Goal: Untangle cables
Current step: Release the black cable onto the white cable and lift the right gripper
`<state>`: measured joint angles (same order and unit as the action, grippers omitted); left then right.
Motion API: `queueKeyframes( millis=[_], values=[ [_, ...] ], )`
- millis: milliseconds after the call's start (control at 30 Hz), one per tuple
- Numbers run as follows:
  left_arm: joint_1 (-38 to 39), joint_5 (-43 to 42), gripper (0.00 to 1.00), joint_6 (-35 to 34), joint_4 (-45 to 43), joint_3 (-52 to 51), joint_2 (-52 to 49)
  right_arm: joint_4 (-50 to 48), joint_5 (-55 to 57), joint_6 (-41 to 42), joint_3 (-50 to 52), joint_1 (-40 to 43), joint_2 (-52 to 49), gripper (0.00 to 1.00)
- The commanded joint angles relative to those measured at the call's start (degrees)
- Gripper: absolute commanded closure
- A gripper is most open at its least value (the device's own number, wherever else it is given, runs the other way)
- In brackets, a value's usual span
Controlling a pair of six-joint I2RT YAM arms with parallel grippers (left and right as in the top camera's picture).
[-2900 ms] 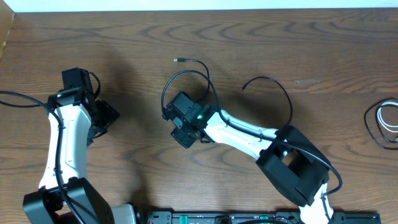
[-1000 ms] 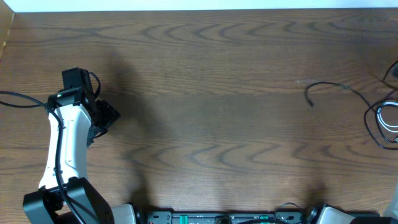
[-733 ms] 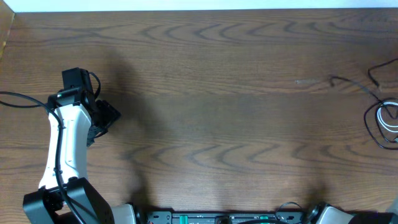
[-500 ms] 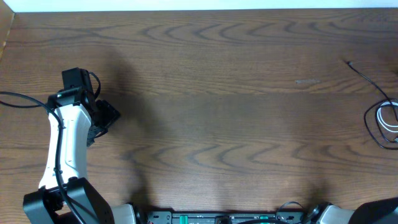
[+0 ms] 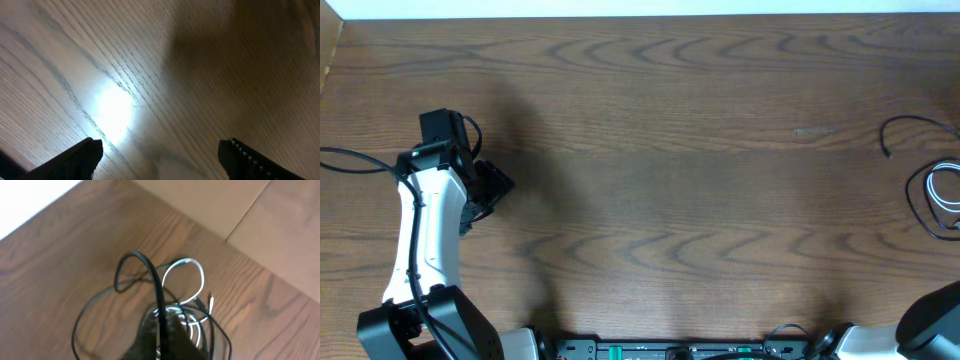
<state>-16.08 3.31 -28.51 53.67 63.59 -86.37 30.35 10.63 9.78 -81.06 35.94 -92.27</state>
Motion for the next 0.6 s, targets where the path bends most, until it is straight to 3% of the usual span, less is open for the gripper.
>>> queueKeyframes(
  millis=[0, 100, 200, 567],
  values=[
    [-0.2, 0.1, 0.2, -0.3, 0.3, 0.4, 0.3, 0.6, -2.1, 0.4, -0.7, 0.5, -1.0, 0.8],
    [-0.2, 0.1, 0.2, -0.3, 0.3, 0.4, 0.3, 0.5, -4.3, 0.4, -0.7, 0.5, -1.1, 0.58],
    [-0.2, 0.1, 0.2, -0.3, 0.3, 0.4, 0.3, 0.5, -5.3, 0.5, -0.7, 0.5, -1.1, 0.5],
    [-0.2, -3.0, 0.2, -0.3, -0.2, 0.4, 0.3, 0.5, -14.2, 0.5, -0.7, 0.0, -1.1, 0.39]
  ],
)
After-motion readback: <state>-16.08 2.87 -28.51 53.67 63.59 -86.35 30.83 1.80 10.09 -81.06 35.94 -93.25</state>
